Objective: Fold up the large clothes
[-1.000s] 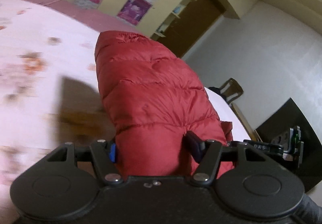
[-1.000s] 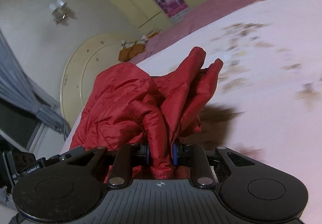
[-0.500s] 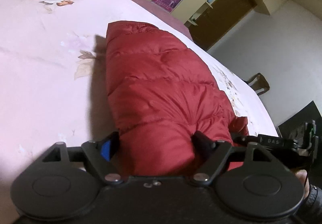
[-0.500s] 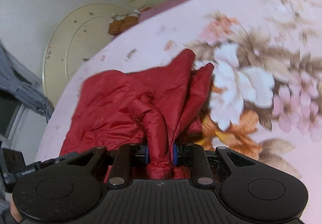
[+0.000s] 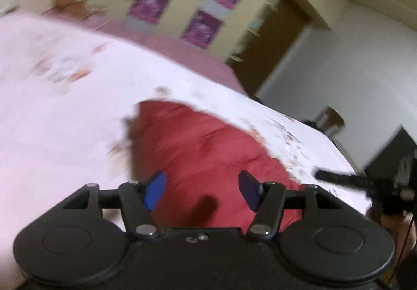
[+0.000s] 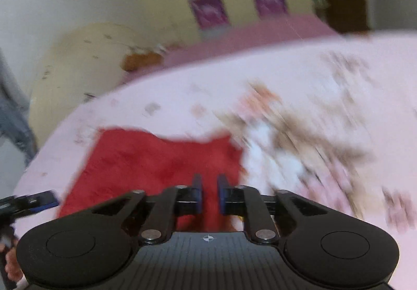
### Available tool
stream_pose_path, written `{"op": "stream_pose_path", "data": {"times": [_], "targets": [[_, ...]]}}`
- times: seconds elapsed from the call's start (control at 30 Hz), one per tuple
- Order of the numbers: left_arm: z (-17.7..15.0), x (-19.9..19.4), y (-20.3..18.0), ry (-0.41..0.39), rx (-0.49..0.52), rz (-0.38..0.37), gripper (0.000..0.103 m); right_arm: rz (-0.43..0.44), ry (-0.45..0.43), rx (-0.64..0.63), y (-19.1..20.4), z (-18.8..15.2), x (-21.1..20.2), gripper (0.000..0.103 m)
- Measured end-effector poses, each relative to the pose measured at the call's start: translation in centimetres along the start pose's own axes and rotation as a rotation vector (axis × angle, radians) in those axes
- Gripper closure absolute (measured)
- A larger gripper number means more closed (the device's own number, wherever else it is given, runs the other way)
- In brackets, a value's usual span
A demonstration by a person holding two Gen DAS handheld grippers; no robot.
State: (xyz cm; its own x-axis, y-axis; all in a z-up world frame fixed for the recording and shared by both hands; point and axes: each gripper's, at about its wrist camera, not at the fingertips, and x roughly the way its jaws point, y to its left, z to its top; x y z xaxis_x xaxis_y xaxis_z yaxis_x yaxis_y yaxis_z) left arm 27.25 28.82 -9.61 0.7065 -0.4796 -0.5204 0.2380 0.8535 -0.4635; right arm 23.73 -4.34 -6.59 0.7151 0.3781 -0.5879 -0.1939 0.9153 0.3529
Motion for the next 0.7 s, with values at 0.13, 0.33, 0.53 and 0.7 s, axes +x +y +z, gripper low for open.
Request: {"op": "stream_pose_path", "data": {"times": [0.13,0.33,0.53,0.7], "targets": [[2.2,5.1,-3.3,0.014,0.156,0.003,0.047,0.074,0.027,-0.138,4.9,1.6,4.8,0.091],[3.4,11.6,-2.4,0.120,0.171,0.076,0.049,0.020,0.144,-0.159,4.4,0.9,12.4,0.091],[3.0,11.5,-1.5,0.134,0.151,0.072,0.052,-0.040,0.153,-0.032,-0.3,-0.2,13.1,0.091],[3.1,8.4,-1.3,0.093,0.108,0.086,0.046,-0.122,0.118,0.000,-2.2,0.4,9.7,0.091]]}}
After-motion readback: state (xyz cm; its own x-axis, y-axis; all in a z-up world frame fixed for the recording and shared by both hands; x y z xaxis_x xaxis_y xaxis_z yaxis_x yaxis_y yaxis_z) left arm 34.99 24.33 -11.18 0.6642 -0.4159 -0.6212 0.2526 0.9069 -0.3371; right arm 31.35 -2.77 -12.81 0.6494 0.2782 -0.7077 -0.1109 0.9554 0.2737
